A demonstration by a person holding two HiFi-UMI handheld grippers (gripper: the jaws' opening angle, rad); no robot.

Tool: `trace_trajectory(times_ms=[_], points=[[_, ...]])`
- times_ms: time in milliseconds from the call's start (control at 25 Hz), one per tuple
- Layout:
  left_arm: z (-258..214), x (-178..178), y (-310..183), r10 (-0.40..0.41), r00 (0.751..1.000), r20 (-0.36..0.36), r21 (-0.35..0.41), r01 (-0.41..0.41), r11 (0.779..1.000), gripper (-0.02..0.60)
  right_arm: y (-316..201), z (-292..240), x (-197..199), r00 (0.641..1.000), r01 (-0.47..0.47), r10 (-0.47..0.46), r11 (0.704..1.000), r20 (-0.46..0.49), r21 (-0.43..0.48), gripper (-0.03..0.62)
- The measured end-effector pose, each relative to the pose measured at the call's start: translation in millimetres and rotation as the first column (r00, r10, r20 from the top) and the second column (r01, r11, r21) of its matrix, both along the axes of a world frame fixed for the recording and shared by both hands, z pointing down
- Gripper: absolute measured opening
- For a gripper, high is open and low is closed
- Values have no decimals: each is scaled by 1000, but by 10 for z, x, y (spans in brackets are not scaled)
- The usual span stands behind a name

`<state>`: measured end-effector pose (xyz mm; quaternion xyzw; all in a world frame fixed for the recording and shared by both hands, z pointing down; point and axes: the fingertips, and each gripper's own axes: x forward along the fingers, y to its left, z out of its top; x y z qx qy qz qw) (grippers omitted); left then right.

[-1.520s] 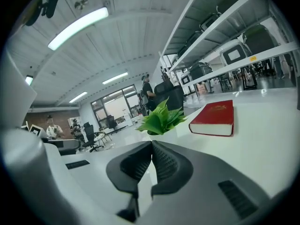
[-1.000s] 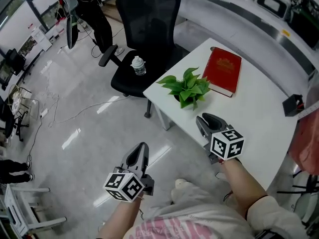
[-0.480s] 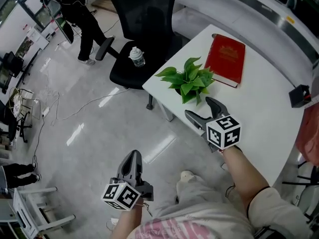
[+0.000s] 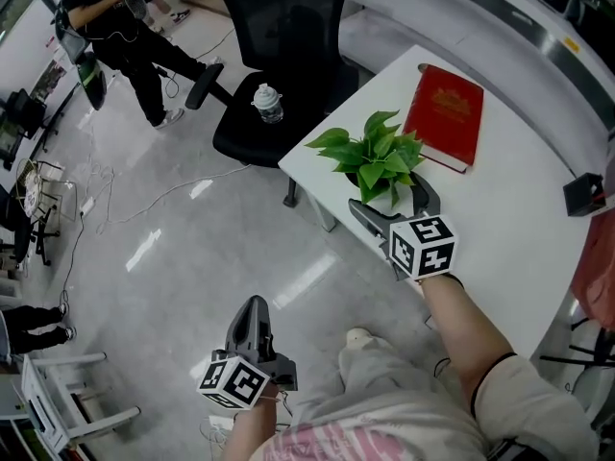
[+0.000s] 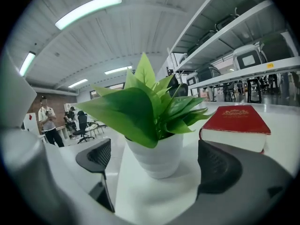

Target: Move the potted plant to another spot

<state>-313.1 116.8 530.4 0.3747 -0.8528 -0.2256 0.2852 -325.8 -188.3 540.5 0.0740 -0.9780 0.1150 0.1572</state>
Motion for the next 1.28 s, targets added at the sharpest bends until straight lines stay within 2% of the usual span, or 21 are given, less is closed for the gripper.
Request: trace_trajectory(times_ms=[240,400,720,840,1280], points=[[49,32,135,-38,999,-12,-21,38,999,25,-44,-33,-180,999,-12,11,1000,33,28,580],[70,71,202,-63,998,-26,-26,62,998,25,-84,-32,-270,999,-16,17,1000,48,-5,578],[-3,57,253,-80,997,-14,-34,80,996,25,-112,-43,-328,998,-24,24,1000,56,-8,574],[-14,63,234,-77,997,-19,-29,76,997,25,-76,-59,-326,999,-15,16,1000,51,-20,540],[-34,-74,85,-58,998,-9,0,58,998,25,-70,-53,-318,999,-19,20,999,31,-29,528]])
